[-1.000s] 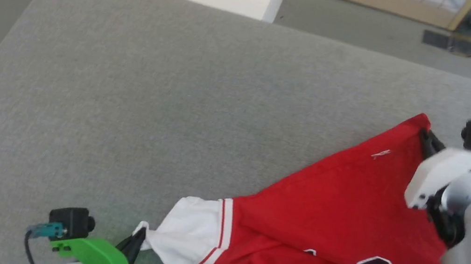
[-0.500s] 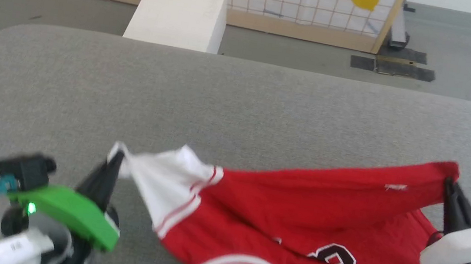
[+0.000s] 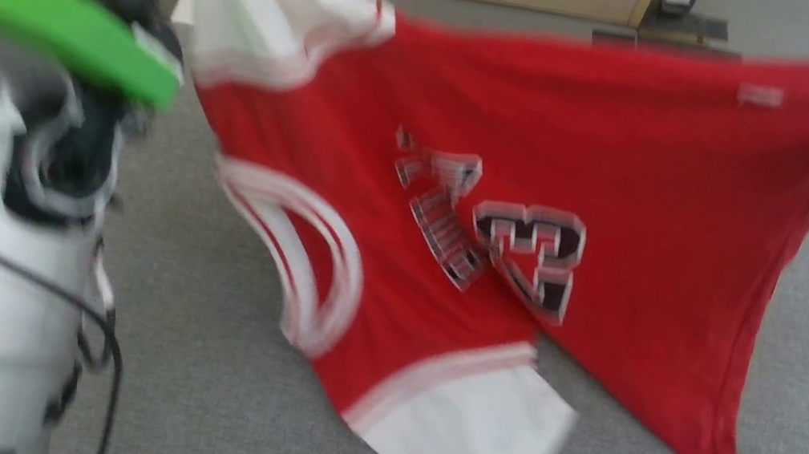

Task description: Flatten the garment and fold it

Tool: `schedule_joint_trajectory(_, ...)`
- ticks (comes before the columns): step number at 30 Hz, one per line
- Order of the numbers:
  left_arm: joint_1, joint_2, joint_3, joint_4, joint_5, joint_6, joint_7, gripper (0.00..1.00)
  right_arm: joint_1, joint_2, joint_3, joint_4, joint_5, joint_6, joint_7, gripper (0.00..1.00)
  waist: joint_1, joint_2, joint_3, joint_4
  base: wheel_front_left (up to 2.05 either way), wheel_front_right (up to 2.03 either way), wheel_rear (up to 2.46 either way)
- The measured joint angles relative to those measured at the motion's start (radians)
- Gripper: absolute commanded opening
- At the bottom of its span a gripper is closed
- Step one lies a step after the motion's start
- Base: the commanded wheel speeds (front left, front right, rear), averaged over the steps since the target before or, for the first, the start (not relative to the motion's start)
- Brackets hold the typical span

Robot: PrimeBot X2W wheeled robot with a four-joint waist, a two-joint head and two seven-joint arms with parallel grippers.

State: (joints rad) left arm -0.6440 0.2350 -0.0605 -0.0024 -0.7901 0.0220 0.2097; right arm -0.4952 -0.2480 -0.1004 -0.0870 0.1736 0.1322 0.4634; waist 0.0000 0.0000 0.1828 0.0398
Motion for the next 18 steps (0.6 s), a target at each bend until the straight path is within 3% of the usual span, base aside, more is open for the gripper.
schedule_joint_trajectory(8, -0.386, 0.016, 0.044, 0.169, 0.018, 0.014, -0.064, 0.00, -0.338, -0.026, 0.093, 0.160, -0.019, 0.000, -0.011, 0.00, 0.0001, 0.0000, 0.116, -0.023, 0.00, 0.00, 0.00)
schedule_joint_trajectory(18, -0.702, 0.041, 0.097, 0.281, 0.057, -0.025, -0.272, 0.00, -0.661, 0.005, 0.098, 0.348, -0.125, 0.000, -0.181, 0.00, 0.0002, 0.0000, 0.246, -0.054, 0.00, 0.00, 0.00)
